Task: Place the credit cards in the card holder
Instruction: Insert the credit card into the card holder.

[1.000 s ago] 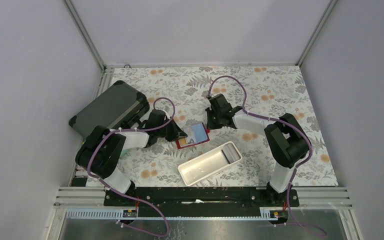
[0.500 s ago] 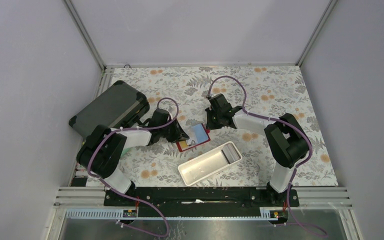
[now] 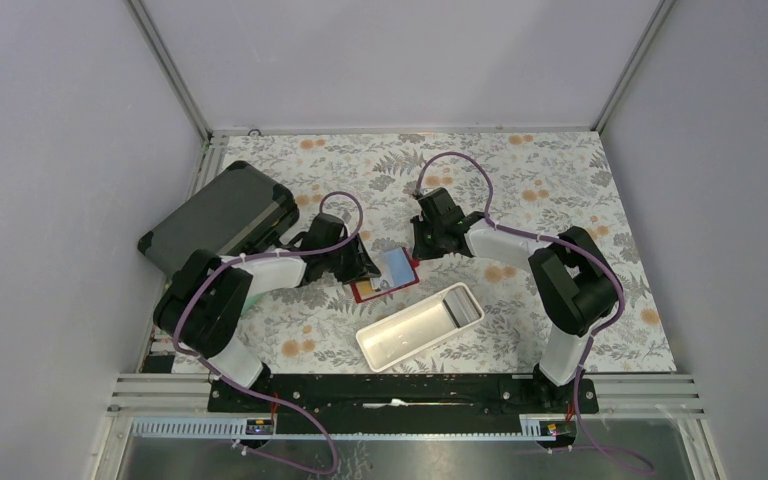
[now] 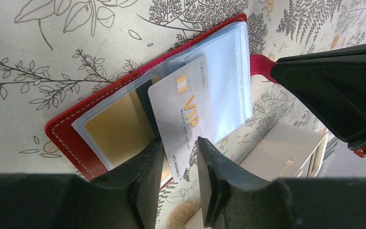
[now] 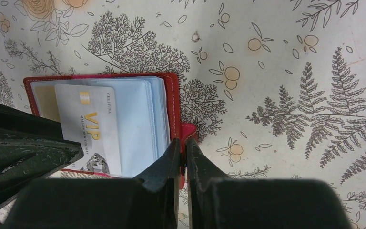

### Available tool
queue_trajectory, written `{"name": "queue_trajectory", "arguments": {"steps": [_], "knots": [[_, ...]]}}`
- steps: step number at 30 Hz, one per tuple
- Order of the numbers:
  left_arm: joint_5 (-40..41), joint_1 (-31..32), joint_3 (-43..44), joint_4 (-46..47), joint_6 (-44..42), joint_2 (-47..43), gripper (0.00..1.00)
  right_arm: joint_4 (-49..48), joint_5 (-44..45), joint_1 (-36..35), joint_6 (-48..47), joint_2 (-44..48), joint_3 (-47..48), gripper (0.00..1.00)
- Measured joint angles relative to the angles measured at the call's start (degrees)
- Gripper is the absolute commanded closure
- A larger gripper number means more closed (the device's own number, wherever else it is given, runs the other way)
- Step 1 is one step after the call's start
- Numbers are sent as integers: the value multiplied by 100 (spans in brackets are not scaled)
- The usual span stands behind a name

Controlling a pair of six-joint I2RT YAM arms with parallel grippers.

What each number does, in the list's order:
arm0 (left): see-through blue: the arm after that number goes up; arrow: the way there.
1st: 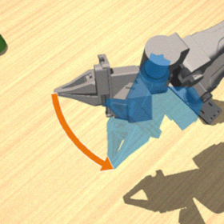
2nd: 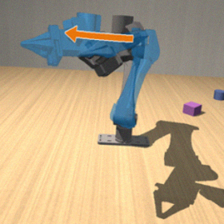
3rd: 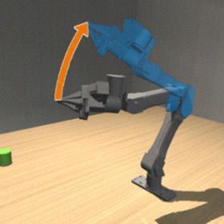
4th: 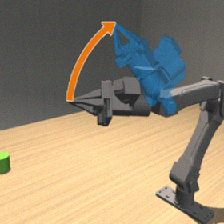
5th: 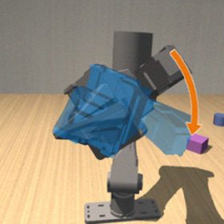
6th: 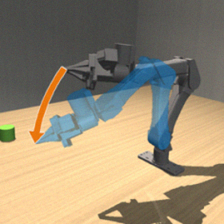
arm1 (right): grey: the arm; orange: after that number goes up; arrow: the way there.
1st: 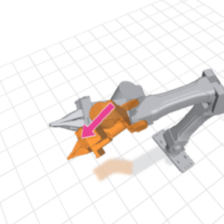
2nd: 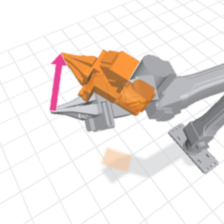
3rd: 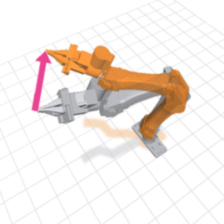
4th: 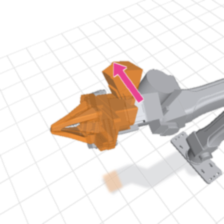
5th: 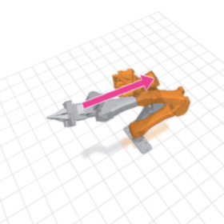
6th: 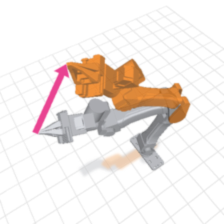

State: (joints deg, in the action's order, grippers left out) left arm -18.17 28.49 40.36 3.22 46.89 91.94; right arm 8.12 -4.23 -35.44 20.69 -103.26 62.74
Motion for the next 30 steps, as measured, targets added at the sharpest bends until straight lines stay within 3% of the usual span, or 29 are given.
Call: {"name": "queue_trajectory", "arguments": {"steps": [16,26,30], "knots": [[225,31,501,-831,-476,-13,63,52,-557,-35,273,0,9,100],[505,55,918,-1432,-789,142,34,50,-540,-122,494,0,2,100],[660,101,957,-1547,-839,85,31,50,-529,-127,514,0,2,100]]}}
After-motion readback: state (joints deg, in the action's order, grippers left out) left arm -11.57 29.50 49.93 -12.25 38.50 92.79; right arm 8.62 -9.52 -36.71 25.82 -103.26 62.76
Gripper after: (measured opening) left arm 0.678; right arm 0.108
